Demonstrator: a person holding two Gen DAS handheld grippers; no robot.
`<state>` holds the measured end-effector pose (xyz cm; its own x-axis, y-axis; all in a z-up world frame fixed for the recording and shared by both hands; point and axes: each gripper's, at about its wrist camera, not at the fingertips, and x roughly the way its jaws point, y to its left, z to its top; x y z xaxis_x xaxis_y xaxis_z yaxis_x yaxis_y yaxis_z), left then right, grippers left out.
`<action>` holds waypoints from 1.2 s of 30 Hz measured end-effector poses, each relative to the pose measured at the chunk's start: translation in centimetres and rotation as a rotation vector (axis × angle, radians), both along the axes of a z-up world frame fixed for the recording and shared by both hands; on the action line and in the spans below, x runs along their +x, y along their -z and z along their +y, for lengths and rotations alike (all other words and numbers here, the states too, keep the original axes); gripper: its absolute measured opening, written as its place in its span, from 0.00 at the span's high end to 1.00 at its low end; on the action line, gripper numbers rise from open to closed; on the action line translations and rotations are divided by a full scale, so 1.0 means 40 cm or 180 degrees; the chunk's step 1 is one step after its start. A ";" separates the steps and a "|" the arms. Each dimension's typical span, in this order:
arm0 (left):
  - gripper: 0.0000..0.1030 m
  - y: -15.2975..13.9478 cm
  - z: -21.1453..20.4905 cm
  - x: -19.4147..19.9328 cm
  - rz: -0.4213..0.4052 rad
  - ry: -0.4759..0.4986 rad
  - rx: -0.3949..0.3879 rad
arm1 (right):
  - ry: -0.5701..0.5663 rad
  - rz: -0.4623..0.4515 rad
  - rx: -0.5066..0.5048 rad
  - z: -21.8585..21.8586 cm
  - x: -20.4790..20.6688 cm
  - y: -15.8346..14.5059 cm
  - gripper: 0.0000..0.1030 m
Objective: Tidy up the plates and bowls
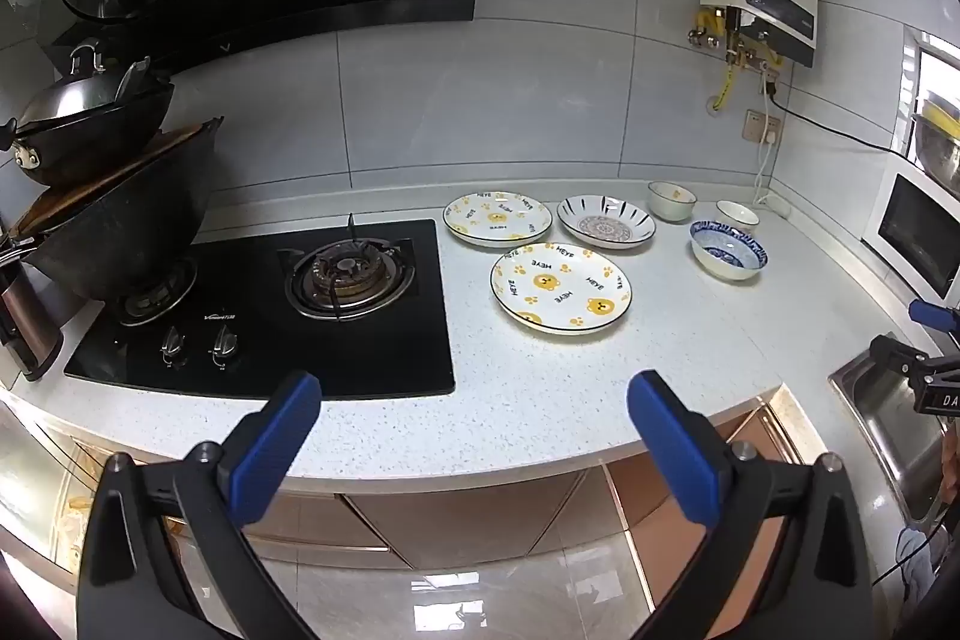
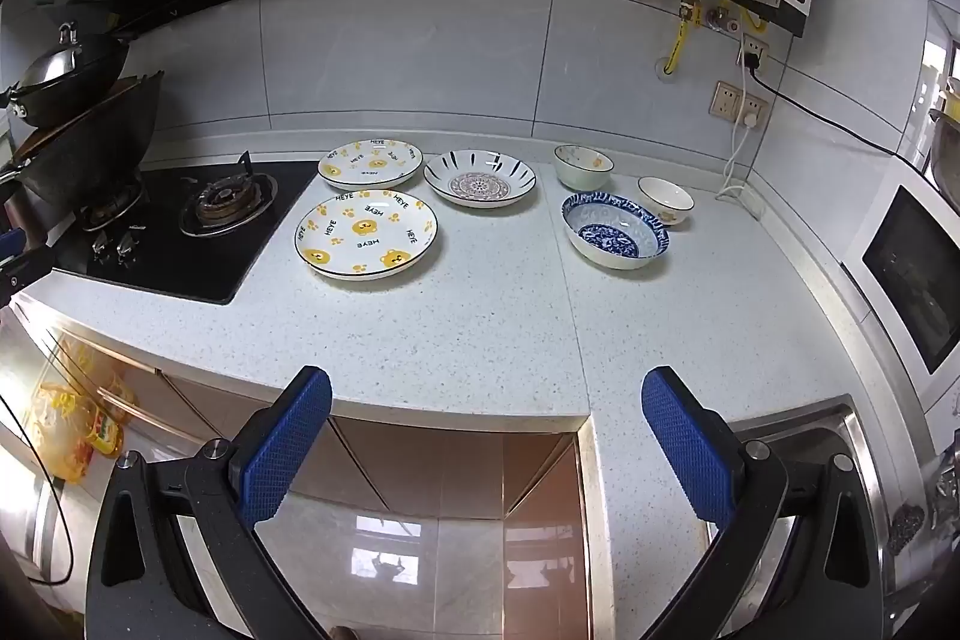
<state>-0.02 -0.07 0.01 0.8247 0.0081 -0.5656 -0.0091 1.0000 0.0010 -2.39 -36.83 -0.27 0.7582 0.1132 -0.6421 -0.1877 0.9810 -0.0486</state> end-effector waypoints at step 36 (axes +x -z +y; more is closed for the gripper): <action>0.00 0.014 0.014 0.002 0.0075 0.0055 -0.0098 | 0.0015 0.0008 -0.0004 0.011 -0.005 -0.003 0.01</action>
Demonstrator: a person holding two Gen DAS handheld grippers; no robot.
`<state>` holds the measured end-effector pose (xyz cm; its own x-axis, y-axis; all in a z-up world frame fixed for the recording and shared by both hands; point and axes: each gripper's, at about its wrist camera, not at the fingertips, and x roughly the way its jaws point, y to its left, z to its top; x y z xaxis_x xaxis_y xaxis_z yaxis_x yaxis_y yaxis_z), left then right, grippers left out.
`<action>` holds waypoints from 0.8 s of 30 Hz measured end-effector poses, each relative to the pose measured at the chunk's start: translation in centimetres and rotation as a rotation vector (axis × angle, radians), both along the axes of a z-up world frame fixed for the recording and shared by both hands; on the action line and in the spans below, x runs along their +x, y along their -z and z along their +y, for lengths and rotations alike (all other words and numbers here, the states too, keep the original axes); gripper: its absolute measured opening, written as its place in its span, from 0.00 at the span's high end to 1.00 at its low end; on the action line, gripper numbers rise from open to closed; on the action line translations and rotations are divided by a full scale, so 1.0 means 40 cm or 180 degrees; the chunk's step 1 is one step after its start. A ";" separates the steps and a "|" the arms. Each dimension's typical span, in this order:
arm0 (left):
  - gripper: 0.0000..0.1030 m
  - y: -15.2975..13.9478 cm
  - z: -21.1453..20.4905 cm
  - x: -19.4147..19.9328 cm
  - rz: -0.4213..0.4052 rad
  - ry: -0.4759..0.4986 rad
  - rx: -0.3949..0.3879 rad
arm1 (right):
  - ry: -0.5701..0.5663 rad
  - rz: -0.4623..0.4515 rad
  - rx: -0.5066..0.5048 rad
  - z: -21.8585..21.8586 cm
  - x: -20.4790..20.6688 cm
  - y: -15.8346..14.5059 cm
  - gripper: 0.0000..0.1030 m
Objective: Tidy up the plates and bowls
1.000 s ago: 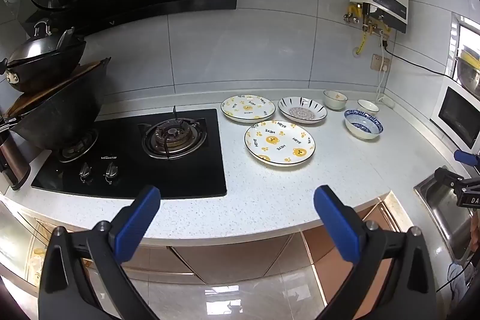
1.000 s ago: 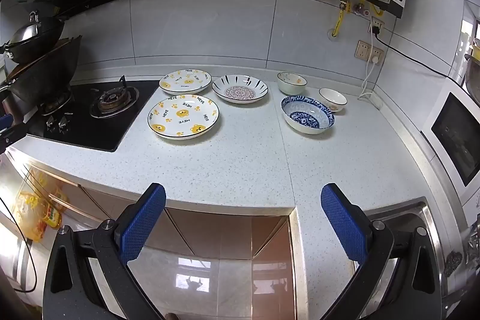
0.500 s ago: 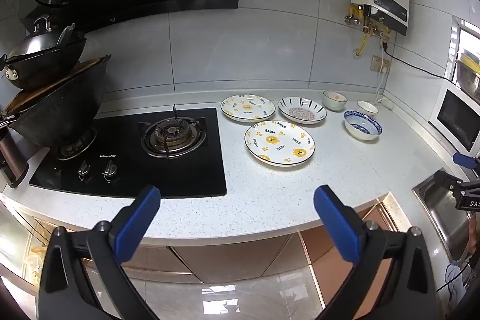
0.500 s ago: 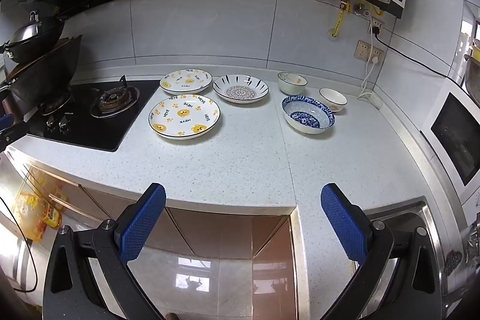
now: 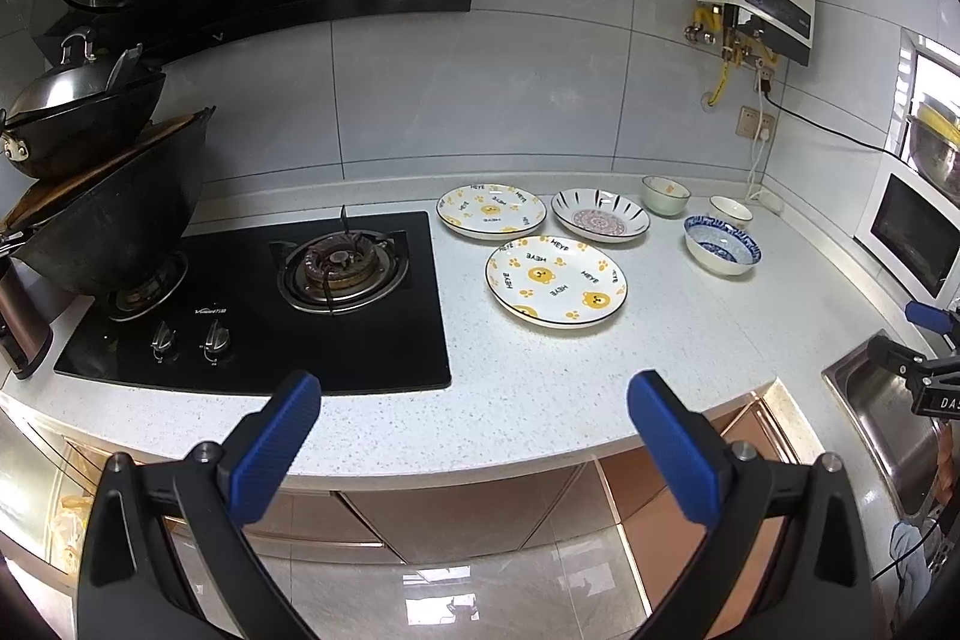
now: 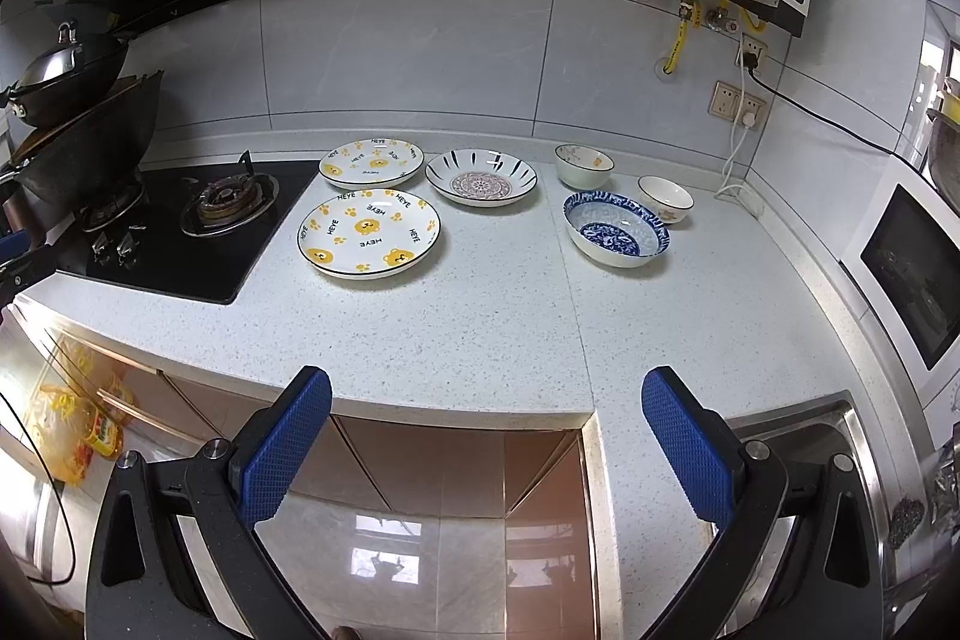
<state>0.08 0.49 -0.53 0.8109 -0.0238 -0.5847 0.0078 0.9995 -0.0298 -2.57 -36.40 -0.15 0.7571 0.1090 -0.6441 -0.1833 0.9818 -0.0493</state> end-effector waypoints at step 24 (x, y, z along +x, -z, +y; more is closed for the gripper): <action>0.00 -0.005 -0.001 -0.011 -0.0002 0.0031 0.0036 | 0.0014 -0.0030 0.0001 0.006 -0.016 -0.006 0.01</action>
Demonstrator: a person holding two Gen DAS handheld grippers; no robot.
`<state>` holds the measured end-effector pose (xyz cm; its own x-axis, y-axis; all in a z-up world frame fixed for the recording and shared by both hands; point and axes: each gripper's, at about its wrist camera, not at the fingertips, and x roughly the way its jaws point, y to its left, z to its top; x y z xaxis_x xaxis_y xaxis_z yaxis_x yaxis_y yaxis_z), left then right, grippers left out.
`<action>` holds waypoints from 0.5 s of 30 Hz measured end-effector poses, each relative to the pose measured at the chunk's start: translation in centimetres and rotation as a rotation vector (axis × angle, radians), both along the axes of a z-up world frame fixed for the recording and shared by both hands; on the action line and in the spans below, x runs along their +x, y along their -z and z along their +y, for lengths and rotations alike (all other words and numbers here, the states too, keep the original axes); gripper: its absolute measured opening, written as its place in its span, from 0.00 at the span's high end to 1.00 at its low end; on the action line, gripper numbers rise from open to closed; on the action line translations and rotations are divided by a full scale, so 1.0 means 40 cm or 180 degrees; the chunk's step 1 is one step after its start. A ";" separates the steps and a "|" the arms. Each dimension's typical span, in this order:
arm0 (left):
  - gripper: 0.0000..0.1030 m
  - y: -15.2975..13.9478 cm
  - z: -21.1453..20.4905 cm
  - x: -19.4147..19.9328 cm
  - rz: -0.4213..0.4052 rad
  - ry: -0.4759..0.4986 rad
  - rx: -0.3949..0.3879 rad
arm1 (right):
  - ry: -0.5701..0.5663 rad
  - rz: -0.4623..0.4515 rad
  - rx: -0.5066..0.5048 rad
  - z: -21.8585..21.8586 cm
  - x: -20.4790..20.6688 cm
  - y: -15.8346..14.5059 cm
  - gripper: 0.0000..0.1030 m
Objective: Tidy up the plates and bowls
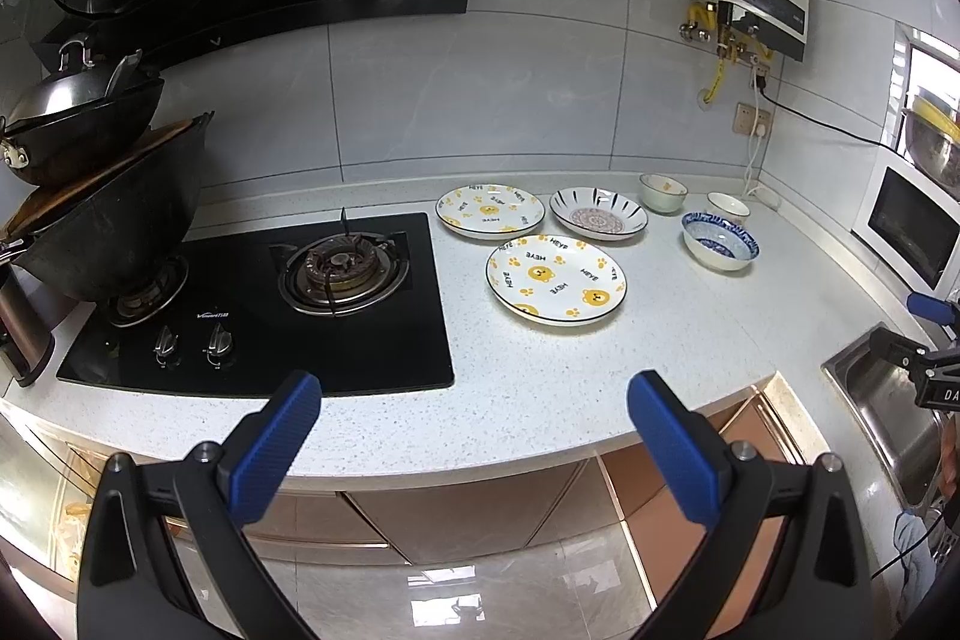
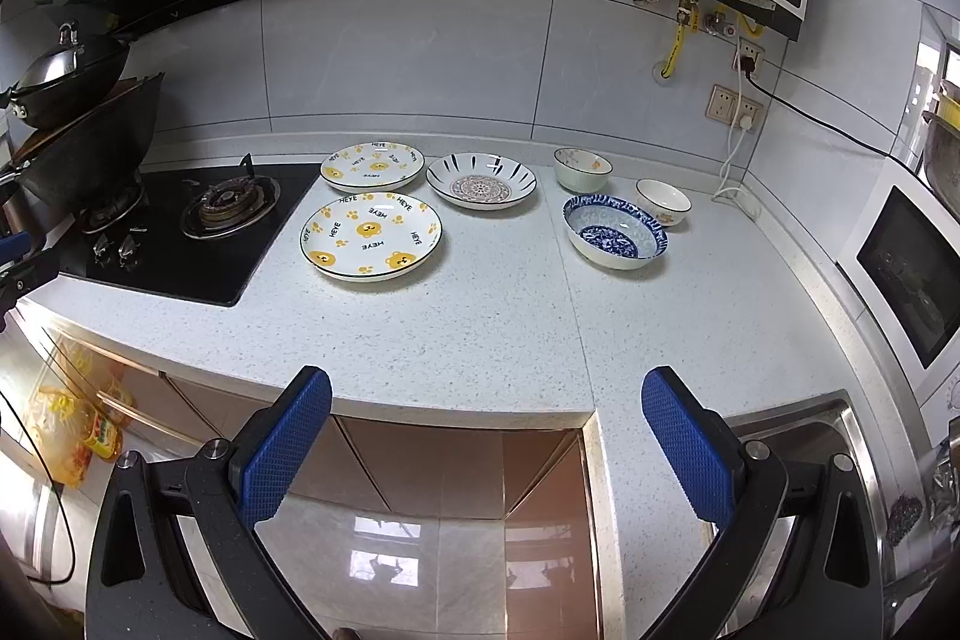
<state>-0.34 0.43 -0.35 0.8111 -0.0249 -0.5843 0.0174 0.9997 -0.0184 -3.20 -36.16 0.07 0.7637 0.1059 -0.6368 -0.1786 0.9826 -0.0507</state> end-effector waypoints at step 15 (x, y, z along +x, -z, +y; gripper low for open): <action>0.00 -0.003 0.011 -0.008 0.0002 -0.0008 -0.0001 | -0.0004 -0.0021 -0.0031 0.025 -0.012 -0.008 0.01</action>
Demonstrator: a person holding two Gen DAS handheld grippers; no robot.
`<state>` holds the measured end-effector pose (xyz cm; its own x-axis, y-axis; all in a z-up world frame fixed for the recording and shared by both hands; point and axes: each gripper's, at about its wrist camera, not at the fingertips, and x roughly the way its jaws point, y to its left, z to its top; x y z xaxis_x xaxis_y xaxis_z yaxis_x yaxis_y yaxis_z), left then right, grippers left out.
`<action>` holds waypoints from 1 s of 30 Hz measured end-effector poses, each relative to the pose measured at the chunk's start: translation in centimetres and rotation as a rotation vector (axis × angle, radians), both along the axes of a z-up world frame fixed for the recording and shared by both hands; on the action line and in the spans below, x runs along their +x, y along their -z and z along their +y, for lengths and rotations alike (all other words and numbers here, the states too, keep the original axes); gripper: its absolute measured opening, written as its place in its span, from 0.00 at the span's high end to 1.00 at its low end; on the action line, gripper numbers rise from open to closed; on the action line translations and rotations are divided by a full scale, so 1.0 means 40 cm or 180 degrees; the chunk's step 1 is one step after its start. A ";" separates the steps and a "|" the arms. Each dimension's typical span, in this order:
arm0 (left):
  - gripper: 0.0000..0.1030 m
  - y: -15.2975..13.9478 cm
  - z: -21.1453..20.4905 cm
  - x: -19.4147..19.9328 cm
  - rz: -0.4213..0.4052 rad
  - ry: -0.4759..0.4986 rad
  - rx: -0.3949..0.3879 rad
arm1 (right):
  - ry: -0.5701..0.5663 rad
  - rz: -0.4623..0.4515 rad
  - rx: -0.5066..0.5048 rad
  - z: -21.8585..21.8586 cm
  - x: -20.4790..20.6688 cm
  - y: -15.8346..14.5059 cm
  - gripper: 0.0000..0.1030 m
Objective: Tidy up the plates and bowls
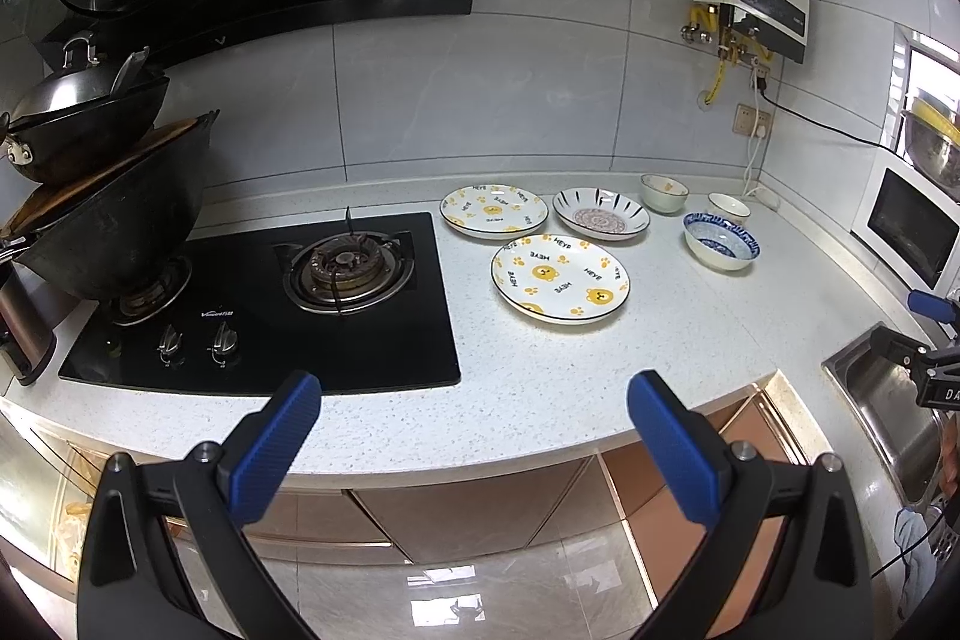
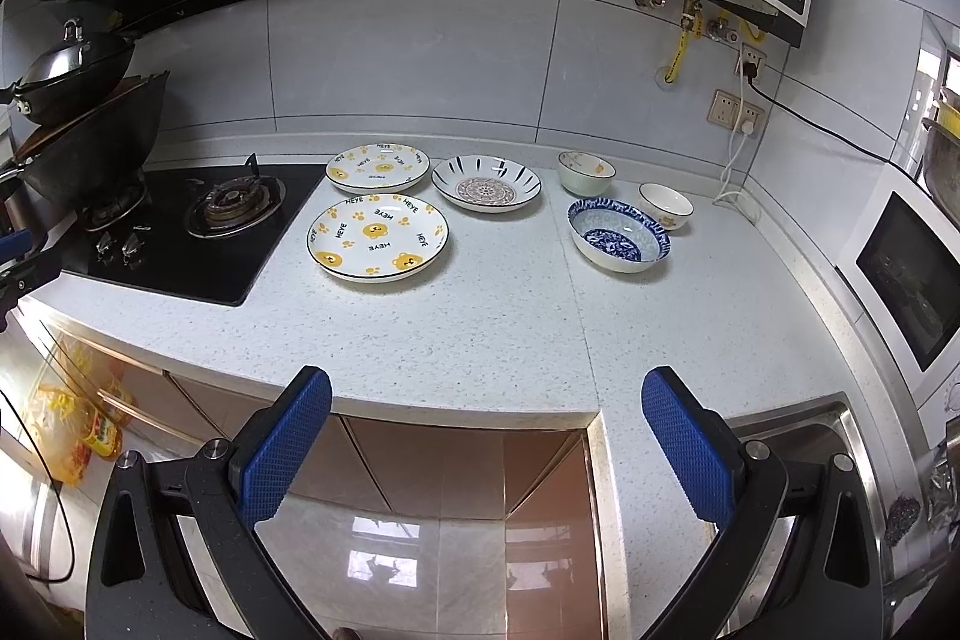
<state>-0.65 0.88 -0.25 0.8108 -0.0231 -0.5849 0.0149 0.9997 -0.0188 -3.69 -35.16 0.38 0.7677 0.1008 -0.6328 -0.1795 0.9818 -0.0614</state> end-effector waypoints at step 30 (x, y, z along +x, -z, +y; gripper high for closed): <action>0.00 0.004 0.011 -0.018 0.0030 0.0052 0.0035 | 0.0040 0.0018 0.0013 -0.004 -0.017 0.010 0.01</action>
